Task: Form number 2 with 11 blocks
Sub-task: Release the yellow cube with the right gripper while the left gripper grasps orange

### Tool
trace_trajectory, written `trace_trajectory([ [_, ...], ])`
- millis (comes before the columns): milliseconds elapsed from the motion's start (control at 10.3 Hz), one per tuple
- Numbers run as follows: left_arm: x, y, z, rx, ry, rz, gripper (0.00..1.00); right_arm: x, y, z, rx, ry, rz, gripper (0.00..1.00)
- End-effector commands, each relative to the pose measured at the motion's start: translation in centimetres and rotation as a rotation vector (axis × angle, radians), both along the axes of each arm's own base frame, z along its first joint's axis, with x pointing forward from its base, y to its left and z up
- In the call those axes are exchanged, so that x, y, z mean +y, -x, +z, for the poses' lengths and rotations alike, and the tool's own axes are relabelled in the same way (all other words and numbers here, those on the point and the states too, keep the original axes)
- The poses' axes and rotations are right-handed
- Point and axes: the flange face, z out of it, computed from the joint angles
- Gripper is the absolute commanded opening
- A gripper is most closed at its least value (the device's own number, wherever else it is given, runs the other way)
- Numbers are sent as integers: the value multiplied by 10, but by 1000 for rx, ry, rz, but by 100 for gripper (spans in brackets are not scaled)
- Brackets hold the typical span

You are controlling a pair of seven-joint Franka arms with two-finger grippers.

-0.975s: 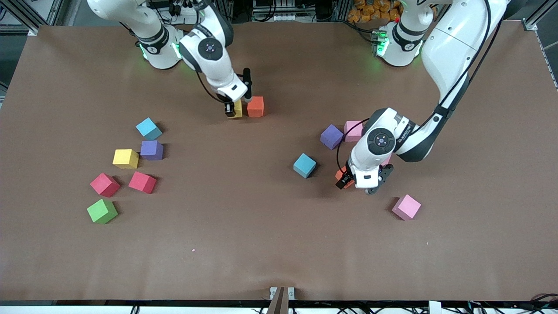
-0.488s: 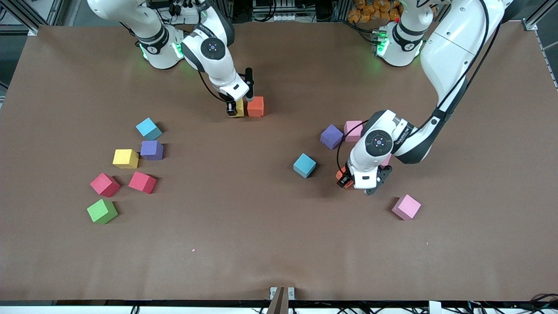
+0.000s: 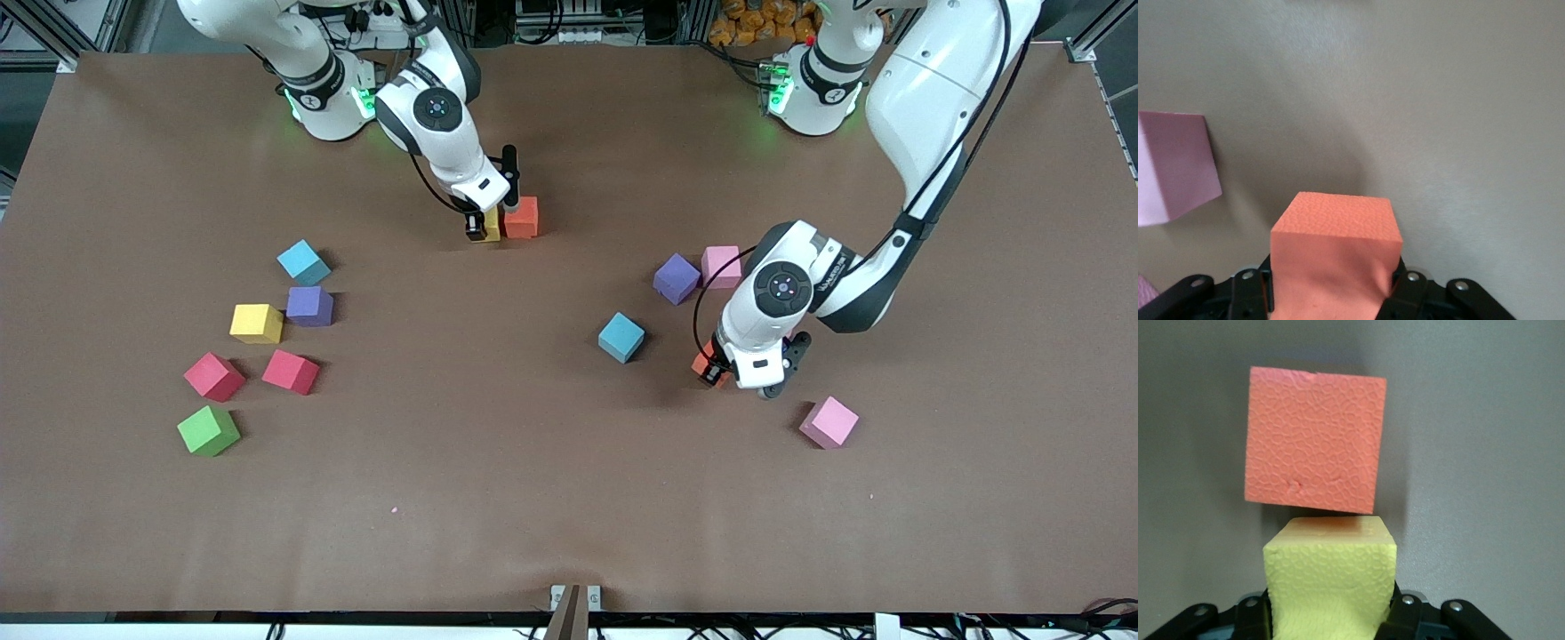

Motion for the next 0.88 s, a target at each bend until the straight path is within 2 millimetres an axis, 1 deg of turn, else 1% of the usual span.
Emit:
trace_trajectory([
  [0,-9,10,30,-12,-25,89,20,-1,4,0,4,-13,-11,39],
  [195,-26,20,38,-1,-23,178,20,0,5,0,8,-19,-12,39],
  [293,-30,25,41,13,-36,223,20,0,5,0,9,-18,-20,39],
  [390,-41,35,44,33,-46,254,20,1,7,-1,12,-16,-39,39],
  [488,-49,42,45,47,-55,287,20,5,11,-1,15,-16,-38,39],
  [683,-62,52,48,57,-46,382,20,4,12,-6,22,-12,-43,39],
  [780,-68,56,49,60,-42,414,20,5,12,-6,19,-14,-66,42],
])
